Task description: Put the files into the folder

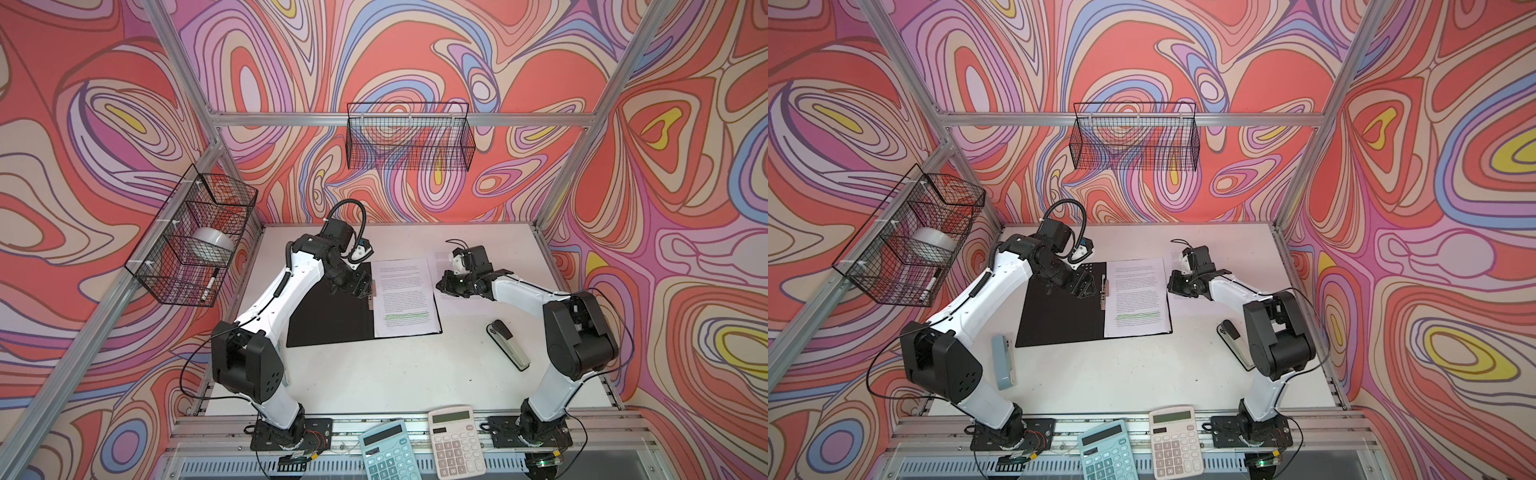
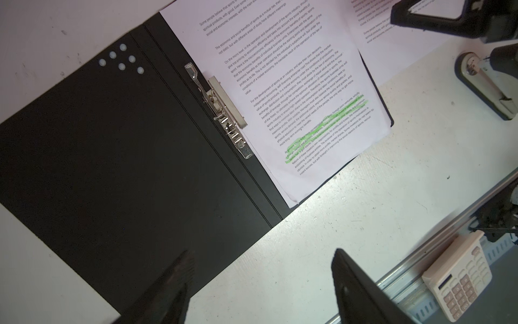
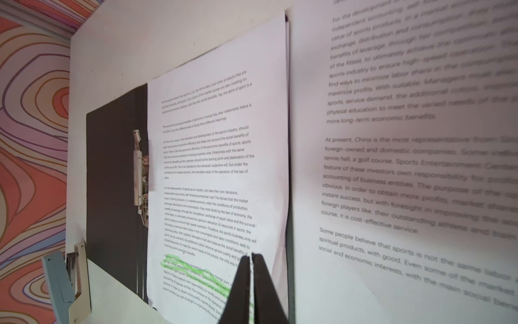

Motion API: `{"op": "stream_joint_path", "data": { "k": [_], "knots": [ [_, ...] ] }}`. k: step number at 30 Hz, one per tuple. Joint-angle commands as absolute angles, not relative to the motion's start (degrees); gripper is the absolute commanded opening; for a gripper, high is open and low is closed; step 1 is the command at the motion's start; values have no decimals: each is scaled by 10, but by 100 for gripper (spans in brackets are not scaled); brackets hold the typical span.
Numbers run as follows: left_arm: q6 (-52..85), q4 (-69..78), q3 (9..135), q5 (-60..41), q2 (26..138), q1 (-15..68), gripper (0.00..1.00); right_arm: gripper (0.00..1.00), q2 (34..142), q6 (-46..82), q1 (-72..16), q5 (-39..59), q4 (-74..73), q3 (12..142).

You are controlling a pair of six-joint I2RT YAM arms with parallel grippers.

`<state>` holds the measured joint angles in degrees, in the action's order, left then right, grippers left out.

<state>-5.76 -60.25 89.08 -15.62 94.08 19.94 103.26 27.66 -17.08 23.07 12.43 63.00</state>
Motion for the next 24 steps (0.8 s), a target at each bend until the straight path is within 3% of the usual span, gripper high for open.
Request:
{"op": "stream_joint_path", "data": {
  "k": [1,24],
  "knots": [
    [-53,-613,894,-177,959,203,77,5,1055,272,-172,267,112,638],
    [-55,-622,894,-201,963,203,77,4,1137,262,-171,327,102,640]
  ]
}}
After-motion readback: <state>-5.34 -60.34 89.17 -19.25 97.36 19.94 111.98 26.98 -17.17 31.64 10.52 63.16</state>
